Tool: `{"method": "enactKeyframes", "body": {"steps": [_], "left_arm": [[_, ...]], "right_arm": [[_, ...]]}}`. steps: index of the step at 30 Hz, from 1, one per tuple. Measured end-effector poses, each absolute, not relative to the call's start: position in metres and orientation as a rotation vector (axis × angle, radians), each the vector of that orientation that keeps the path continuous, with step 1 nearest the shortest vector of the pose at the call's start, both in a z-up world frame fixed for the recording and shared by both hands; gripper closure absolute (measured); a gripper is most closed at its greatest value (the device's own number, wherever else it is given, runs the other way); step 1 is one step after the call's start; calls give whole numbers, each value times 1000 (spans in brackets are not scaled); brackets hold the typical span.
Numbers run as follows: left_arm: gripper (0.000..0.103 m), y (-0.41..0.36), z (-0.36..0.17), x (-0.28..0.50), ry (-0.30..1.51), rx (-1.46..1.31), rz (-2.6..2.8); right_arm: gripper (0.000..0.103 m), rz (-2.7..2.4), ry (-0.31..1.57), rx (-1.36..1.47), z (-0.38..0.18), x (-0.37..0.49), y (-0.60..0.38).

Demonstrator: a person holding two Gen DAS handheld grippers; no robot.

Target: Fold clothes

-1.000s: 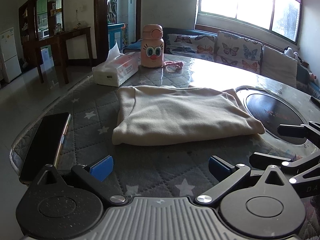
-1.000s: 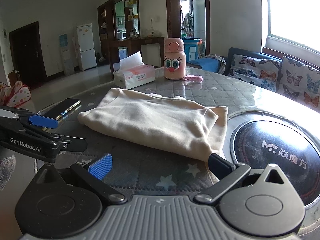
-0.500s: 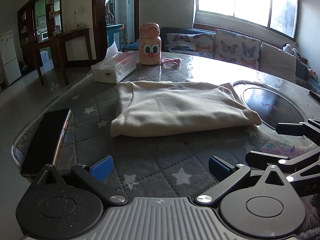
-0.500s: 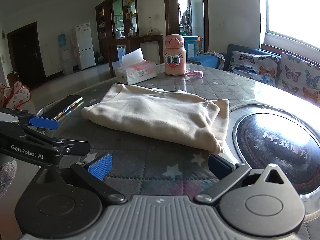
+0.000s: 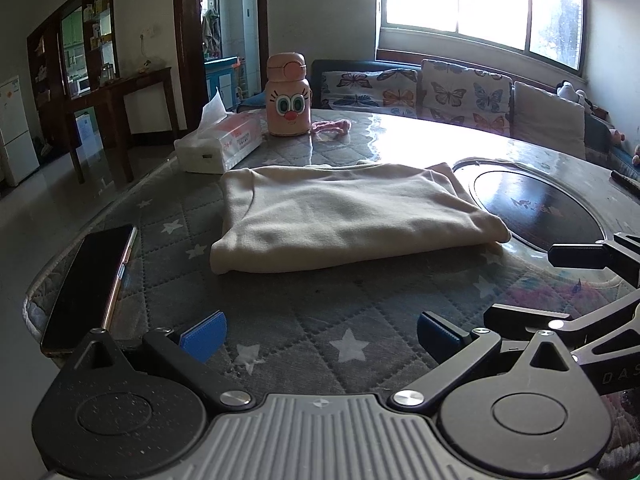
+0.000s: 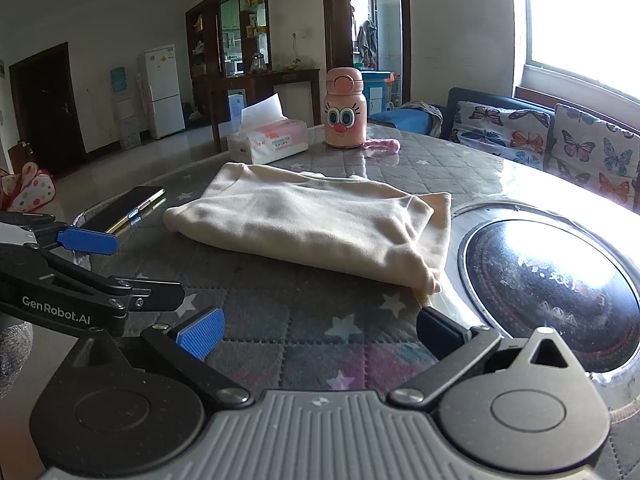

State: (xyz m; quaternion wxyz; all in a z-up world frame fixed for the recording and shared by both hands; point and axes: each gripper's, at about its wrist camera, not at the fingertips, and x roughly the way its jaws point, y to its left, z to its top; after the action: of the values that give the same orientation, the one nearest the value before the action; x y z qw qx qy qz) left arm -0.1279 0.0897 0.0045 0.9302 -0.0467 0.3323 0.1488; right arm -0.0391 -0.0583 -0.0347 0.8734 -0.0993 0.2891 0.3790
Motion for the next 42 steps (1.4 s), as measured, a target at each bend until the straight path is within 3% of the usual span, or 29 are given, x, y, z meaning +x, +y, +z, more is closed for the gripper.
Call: {"method": "enactKeyframes", "body": {"steps": [42], "left_arm": [[0,94,-2,-117,694,-92,322]], "right_arm": [[0,800,630,-206,-40,-31,-51]]}}
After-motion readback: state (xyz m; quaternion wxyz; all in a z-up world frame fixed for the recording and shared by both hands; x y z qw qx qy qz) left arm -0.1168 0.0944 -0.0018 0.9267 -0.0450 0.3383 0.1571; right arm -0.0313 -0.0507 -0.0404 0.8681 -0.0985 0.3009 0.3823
